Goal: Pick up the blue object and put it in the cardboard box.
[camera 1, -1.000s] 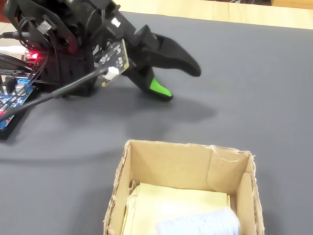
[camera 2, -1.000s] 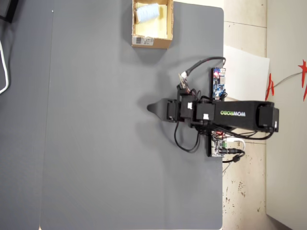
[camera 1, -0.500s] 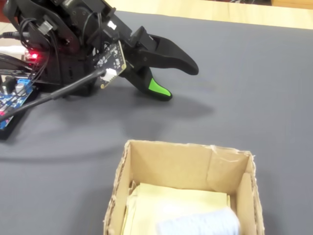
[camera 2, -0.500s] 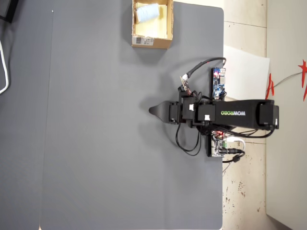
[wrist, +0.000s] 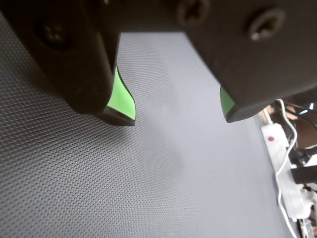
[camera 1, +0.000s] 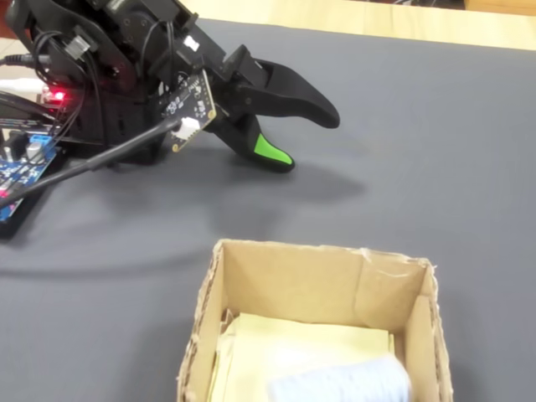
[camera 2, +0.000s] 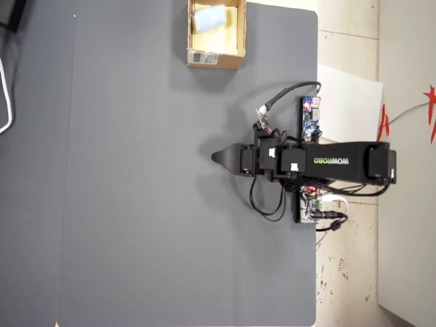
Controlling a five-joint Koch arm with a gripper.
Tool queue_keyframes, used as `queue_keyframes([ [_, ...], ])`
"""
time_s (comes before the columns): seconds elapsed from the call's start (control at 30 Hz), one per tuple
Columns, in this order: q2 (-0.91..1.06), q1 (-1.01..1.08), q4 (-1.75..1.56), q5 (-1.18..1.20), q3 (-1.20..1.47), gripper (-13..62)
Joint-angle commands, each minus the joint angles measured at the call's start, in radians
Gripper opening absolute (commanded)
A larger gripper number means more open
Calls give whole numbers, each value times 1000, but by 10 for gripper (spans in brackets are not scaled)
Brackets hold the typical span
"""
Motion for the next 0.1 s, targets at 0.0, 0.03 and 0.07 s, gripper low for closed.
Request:
queue_keyframes([
  [0.0,86,0,40,11,40,342],
  [0.03,86,0,40,9,40,342],
  [0.07,86,0,40,11,40,342],
])
